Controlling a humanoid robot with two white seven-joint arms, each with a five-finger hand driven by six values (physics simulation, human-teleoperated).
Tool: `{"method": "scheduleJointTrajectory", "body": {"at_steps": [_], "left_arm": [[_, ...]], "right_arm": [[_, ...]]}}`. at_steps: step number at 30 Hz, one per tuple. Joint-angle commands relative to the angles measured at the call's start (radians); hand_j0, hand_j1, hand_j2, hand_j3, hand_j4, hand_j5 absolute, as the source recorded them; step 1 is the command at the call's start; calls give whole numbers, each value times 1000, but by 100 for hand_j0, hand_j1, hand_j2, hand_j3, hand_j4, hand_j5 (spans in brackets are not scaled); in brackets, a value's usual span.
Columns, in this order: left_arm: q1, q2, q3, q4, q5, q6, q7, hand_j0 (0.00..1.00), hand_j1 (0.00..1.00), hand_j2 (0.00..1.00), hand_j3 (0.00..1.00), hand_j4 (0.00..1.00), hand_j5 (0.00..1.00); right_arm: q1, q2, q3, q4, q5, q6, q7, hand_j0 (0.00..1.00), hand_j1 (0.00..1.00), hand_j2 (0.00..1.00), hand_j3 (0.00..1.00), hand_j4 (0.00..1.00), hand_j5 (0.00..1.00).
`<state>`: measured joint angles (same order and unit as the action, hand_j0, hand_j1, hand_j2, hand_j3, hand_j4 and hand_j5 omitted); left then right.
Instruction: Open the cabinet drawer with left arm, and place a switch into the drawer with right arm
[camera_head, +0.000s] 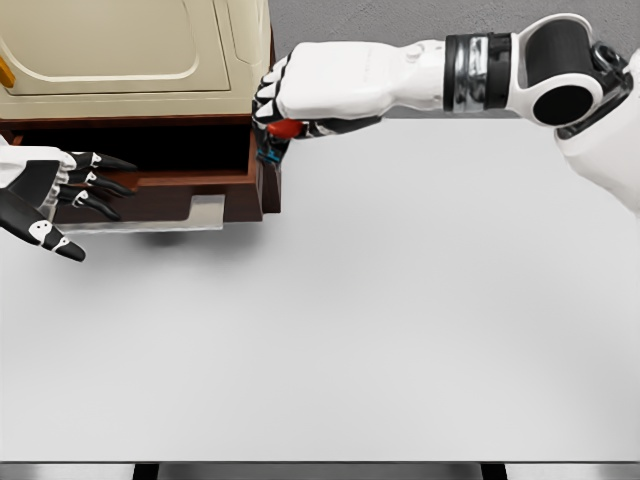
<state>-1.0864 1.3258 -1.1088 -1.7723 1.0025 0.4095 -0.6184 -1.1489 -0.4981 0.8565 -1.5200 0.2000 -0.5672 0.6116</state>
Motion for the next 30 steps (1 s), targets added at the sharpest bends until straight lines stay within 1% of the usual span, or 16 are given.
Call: {"method": "scheduleJointTrajectory", "body": {"at_steps": [1,5,9,13,19,25,27,30], "left_arm": [[0,0,-56,8,-186,2,8,100,100,100,100,100,100],[0,0,-56,8,-180,2,8,100,100,100,100,100,100],[0,-2,-56,8,-180,2,8,100,100,100,100,100,100],[0,-3,-54,8,-179,2,8,100,100,100,100,100,100],[0,-8,-54,8,-176,2,8,100,100,100,100,100,100],[0,-11,-54,8,-174,0,8,100,100,100,100,100,100],[0,-11,-52,8,-174,0,8,100,100,100,100,100,100],[0,-13,-51,8,-174,0,8,100,100,100,100,100,100]], "right_arm": [[0,24,4,3,-5,26,-1,49,49,49,49,49,49],[-23,66,21,14,-5,49,-1,49,49,49,49,49,49],[-41,104,36,52,-5,49,-1,49,49,49,49,49,49],[-57,130,55,69,-4,50,-1,49,49,49,49,49,49],[-84,176,78,130,6,44,-1,48,48,48,48,48,48],[-97,190,87,187,12,32,-1,48,48,48,48,48,48],[-98,191,87,199,35,30,-1,47,47,47,47,47,47],[-98,205,88,239,38,7,-1,47,47,47,47,47,47]]}}
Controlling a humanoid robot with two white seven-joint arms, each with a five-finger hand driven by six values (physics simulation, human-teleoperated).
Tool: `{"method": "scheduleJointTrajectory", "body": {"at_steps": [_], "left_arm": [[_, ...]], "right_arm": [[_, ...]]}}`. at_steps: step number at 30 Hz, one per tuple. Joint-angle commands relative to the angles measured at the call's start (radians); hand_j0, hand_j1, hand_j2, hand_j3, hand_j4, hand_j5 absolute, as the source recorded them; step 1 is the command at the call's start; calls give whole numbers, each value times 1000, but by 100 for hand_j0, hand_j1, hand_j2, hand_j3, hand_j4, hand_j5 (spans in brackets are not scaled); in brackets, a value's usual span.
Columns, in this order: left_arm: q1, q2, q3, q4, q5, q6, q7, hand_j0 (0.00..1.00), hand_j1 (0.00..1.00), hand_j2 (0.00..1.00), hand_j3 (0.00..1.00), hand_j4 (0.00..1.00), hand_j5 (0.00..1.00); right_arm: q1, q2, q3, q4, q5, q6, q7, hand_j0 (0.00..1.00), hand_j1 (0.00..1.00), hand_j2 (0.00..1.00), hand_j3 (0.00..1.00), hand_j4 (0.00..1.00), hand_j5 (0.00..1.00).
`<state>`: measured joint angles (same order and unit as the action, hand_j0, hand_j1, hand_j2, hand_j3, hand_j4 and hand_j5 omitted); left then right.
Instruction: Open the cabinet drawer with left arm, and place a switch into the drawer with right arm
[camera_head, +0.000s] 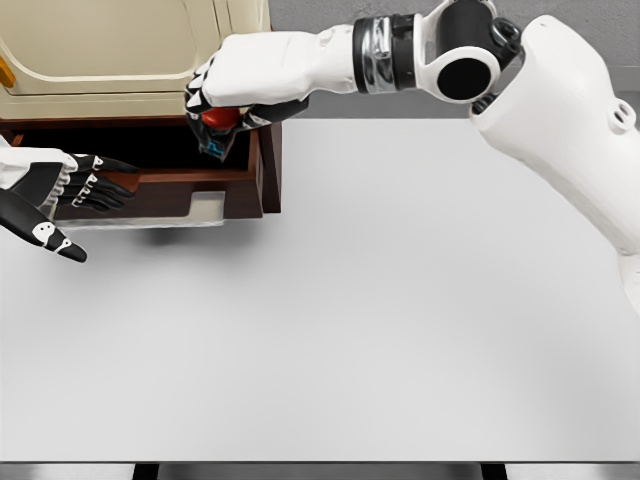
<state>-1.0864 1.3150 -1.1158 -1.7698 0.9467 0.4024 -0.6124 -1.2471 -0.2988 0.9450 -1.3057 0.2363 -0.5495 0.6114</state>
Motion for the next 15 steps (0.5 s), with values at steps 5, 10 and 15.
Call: {"method": "scheduleJointTrajectory", "body": {"at_steps": [5,10,15], "left_arm": [[0,-2,-44,6,-118,7,2,100,100,100,100,100,100],[0,-3,-41,6,-118,7,2,100,100,100,100,100,100],[0,-3,-39,6,-118,9,2,97,97,97,97,97,97]], "right_arm": [[-5,27,1,54,3,-18,-1,47,47,47,47,47,47],[-8,47,12,102,28,-24,-1,47,47,47,47,47,47],[-20,70,14,141,32,-38,-1,47,47,47,47,47,47]]}}
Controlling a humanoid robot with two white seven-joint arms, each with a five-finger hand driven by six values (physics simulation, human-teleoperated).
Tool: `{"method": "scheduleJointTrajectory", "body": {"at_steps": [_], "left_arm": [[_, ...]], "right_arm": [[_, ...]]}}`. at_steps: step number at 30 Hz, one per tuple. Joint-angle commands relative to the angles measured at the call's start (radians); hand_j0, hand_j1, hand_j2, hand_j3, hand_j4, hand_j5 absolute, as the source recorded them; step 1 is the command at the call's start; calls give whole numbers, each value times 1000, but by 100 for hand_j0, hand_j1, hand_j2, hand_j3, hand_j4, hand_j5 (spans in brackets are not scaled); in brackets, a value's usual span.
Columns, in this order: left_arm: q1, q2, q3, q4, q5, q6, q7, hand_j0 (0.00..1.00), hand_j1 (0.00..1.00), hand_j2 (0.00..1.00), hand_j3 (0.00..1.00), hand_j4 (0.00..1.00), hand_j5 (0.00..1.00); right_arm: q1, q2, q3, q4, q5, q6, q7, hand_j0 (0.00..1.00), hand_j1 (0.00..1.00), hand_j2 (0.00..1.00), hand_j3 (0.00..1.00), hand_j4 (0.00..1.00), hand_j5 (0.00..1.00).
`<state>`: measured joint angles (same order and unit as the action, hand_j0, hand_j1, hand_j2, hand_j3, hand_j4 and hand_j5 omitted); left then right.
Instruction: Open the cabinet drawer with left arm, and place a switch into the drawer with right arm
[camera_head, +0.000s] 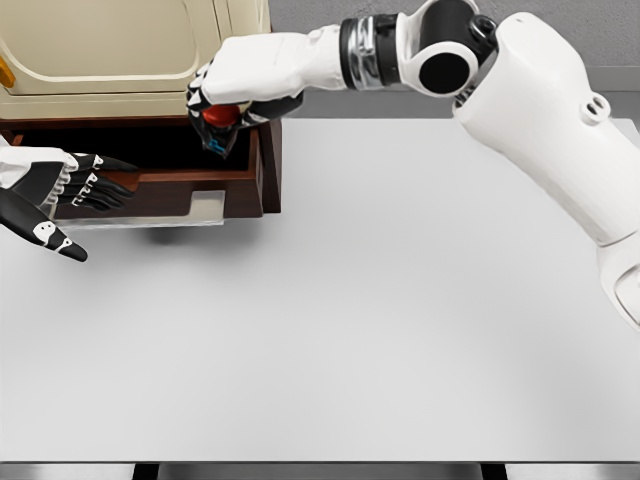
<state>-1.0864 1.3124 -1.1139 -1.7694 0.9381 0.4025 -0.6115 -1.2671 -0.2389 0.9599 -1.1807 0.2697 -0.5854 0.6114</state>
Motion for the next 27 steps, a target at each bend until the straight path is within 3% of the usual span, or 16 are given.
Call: {"method": "scheduleJointTrajectory", "body": {"at_steps": [1,4,7,8,10,14,17,20,24,27], "left_arm": [[0,-1,-41,5,-110,9,1,96,96,96,96,96,96],[0,-1,-40,5,-107,9,1,94,94,94,94,94,94],[0,-1,-37,5,-101,9,1,93,93,93,93,93,93],[0,-1,-37,5,-99,7,1,92,92,92,92,92,92],[0,-1,-35,5,-99,7,1,91,91,91,91,91,91],[-1,-1,-35,5,-94,7,1,91,91,91,91,91,91],[-3,-1,-34,5,-94,9,1,89,89,89,89,89,89],[-9,-1,-34,5,-93,9,1,86,86,86,86,86,86],[-10,-1,-26,5,-90,9,1,86,86,86,86,86,86],[-21,-1,-21,5,-78,9,1,85,85,85,85,85,85]], "right_arm": [[-2,15,0,21,-1,-2,-1,47,47,47,47,47,47],[-2,18,2,24,-1,-1,-1,49,49,49,49,49,49],[-2,32,2,56,-1,1,-1,64,64,64,64,64,64],[-2,38,2,70,-1,3,-1,70,70,70,70,70,70],[-2,43,2,92,-1,16,-1,99,99,99,99,99,99],[-2,47,10,99,-3,13,-1,100,100,100,100,100,100],[-3,30,10,53,-7,-5,-1,100,100,100,100,100,100],[11,-57,0,-30,-20,-25,-1,100,100,100,100,100,100],[23,-137,-3,-33,-95,-25,-1,100,100,100,100,100,100],[64,-243,-32,-33,-170,-25,-1,100,100,100,100,100,100]]}}
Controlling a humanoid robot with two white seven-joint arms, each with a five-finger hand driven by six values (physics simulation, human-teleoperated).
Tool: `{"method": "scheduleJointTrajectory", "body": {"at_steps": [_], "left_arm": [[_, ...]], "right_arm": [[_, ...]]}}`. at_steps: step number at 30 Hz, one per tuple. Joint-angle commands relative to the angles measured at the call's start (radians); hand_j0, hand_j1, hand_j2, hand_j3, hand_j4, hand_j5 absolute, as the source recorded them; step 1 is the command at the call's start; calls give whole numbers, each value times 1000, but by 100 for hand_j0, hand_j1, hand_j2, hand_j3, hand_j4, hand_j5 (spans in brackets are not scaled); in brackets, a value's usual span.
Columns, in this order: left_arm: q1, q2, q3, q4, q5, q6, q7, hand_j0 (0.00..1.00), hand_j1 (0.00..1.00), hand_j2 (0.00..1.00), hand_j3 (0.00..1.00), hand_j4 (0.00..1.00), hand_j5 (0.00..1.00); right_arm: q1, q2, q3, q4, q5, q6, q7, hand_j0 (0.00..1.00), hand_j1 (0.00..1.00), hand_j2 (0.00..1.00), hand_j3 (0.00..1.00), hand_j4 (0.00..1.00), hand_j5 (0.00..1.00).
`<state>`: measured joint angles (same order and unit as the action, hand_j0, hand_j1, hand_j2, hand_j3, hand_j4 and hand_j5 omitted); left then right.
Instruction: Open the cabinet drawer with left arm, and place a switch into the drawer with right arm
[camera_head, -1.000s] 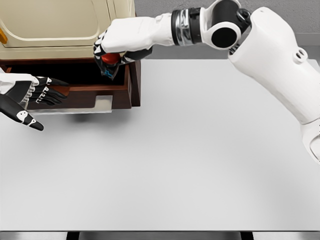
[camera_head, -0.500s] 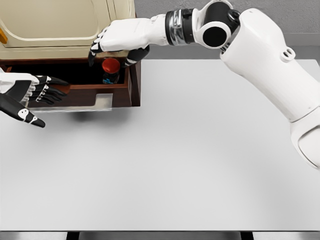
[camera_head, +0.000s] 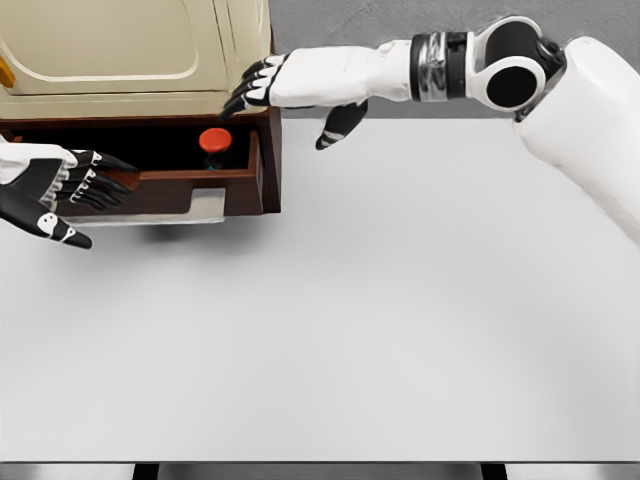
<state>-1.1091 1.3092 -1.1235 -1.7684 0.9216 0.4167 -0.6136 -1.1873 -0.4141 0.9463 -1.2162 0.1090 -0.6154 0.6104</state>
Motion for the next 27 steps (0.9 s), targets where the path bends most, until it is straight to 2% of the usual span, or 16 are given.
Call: {"method": "scheduleJointTrajectory", "body": {"at_steps": [1,3,7,12,15,19,23,25,27], "left_arm": [[0,2,-12,4,-53,-6,3,85,85,85,85,85,85],[-3,-1,-12,4,-50,-6,3,85,85,85,85,85,85],[-18,-5,-12,4,-43,-6,3,85,85,85,85,85,85],[-54,-4,-10,4,-15,-6,3,84,84,84,84,84,84],[-66,-5,-10,4,-12,-6,3,83,83,83,83,83,83],[-81,-5,-10,3,5,-6,3,83,83,83,83,83,83],[-132,-4,-9,3,43,-7,3,85,85,85,85,85,85],[-152,-5,2,3,60,-18,3,99,99,99,99,99,99],[-152,-21,19,3,100,-36,3,100,100,100,100,100,100]], "right_arm": [[3,-100,-29,3,-37,5,0,100,100,100,100,100,100],[40,-156,-29,3,-77,5,0,100,100,100,100,100,100],[94,-242,-50,4,-88,5,0,100,100,100,100,100,100],[147,-281,-77,7,-88,5,0,100,100,100,100,100,100],[183,-284,-110,12,-88,5,0,100,100,100,100,100,100],[187,-284,-110,12,-88,5,0,100,100,100,100,100,100],[189,-292,-110,14,-88,5,0,100,100,100,100,100,100],[189,-292,-110,14,-88,5,0,100,100,100,100,100,100],[195,-293,-110,14,-88,5,0,100,100,100,100,100,100]]}}
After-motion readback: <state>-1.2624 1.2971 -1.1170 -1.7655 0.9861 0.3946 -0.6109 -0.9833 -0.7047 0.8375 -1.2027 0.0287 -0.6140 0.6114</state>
